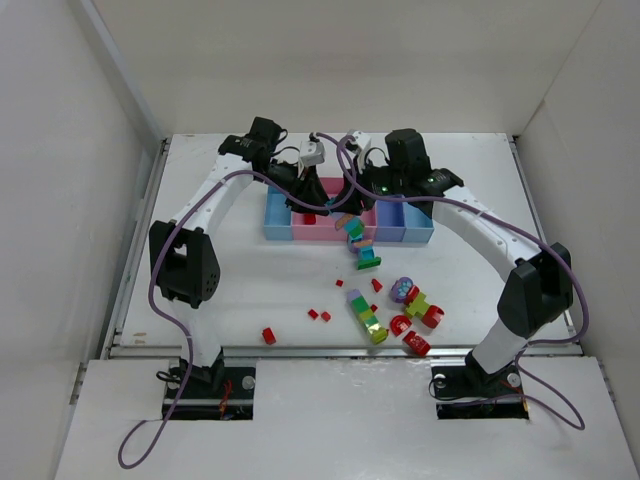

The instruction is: Sort the legos into containers by color

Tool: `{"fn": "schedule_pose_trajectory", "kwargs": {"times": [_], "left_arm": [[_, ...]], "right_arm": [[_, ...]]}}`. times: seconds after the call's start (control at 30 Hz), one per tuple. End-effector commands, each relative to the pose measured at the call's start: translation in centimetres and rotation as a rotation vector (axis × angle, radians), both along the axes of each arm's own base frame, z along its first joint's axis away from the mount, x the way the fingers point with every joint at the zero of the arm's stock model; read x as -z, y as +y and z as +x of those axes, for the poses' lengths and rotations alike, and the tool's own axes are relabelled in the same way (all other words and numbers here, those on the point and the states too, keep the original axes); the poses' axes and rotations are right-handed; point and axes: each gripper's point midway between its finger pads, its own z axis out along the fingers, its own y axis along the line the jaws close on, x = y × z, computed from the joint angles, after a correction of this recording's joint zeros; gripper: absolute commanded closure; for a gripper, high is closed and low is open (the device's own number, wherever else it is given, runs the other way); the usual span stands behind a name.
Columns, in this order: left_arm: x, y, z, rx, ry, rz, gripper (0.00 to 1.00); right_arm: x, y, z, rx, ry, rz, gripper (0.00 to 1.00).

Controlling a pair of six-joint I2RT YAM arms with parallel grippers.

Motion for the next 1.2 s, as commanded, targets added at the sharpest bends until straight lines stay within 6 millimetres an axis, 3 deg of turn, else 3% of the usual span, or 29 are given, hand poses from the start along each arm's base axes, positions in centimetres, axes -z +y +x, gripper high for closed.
{"fn": "schedule_pose_trajectory", "kwargs": {"times": [0.0,0.1,0.23,0.27,0.37,0.53,0.6,0.93,0.97,1.0,1.17], "left_arm": [[-2.4,-0.8,-1.0,0.044,-0.002,-0.075,1.0],[-2.4,-0.8,-0.9,0.048,-0.012,-0.077,1.0],[-2.5,-0.5,-0.7,0.044,-0.018,-0.088,1.0],[-2.5,-0.5,-0.7,0.044,-0.018,-0.088,1.0],[-2.5,-0.5,-0.7,0.044,-0.018,-0.088,1.0],[-2.4,-0.5,-0.8,0.054,-0.03,-0.088,1.0],[-2.1,-0.5,-0.7,0.053,-0.022,-0.085,1.0],[-1.8,-0.2,-0.6,0.044,-0.013,-0.083,1.0],[-1.8,-0.2,-0.6,0.044,-0.013,-0.083,1.0],[-1.8,-0.2,-0.6,0.044,-0.013,-0.083,1.0],[-1.8,-0.2,-0.6,0.044,-0.013,-0.083,1.0]], "right_arm": [[-3.6,1.1,-0.4,-0.047,-0.097,0.06,0.98],[-3.6,1.1,-0.4,-0.047,-0.097,0.06,0.93],[-2.7,0.9,-0.3,-0.041,-0.079,0.038,0.73],[-2.5,0.9,-0.4,-0.041,-0.07,0.032,0.64],[-1.9,0.5,-0.1,-0.03,-0.053,0.022,0.55],[-0.8,-0.9,0.7,-0.005,-0.026,-0.008,0.48],[-0.7,-1.0,0.4,-0.019,-0.024,-0.013,0.43],[0.6,-0.6,0.2,-0.051,0.01,-0.018,0.43],[0.6,-0.6,0.2,-0.051,0.01,-0.018,0.42],[0.6,-0.6,0.2,-0.051,0.01,-0.018,0.33],[1.8,-0.2,-0.3,-0.091,0.052,-0.016,0.31]]}}
